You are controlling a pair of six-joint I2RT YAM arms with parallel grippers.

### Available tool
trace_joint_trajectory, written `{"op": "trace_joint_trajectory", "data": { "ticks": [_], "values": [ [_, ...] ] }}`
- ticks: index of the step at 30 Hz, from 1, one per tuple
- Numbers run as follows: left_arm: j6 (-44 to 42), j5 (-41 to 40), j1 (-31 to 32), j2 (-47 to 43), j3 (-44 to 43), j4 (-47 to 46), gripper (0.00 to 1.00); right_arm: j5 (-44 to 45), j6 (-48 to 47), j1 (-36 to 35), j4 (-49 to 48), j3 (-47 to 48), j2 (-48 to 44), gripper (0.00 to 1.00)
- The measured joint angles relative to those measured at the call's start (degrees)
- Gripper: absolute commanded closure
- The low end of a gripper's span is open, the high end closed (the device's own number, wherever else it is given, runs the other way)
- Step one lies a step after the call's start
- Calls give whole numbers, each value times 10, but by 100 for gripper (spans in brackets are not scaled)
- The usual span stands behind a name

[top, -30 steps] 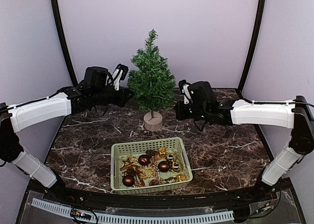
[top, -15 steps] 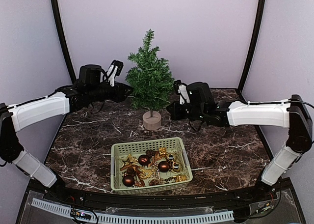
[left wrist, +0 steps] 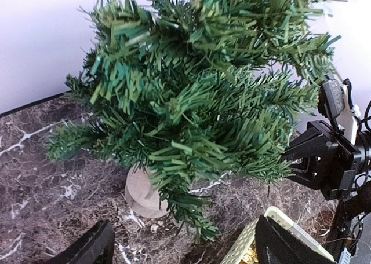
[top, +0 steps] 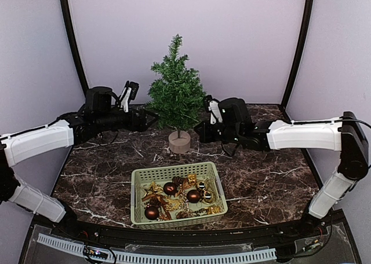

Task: Decorate the small christmas tree
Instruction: Wrap the side of the string light in the gap of the branches.

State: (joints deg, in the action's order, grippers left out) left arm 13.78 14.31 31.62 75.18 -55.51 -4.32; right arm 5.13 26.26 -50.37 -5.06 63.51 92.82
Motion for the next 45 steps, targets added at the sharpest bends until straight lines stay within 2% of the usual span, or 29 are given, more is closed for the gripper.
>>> {"op": "trace_joint_trajectory", "data": {
  "ticks": [4,6,8,9,10,11,15,19,31,45],
  "values": [
    [17,23,0,38,0,-8,12,3,3,-3,0,0,0,100],
    [22,31,0,55,0,-10,18,6,4,-4,1,0,0,100],
    [29,39,0,65,0,-12,34,10,5,-6,5,0,-1,100],
    [30,44,0,70,-1,-13,49,13,5,-7,9,0,-1,100],
    [32,48,0,73,-1,-16,55,16,5,-8,14,0,-3,100],
    [38,51,0,76,-2,-17,65,20,5,-9,19,0,-5,100],
    [49,59,0,80,-4,-29,87,37,4,-9,45,1,-18,100],
    [53,59,0,80,-4,-42,99,54,-4,-9,82,16,-31,100],
    [62,40,0,80,-4,-47,100,93,-68,-9,158,79,-35,100],
    [62,11,0,80,-4,-47,100,85,-120,6,160,107,-16,100]
  ]
}}
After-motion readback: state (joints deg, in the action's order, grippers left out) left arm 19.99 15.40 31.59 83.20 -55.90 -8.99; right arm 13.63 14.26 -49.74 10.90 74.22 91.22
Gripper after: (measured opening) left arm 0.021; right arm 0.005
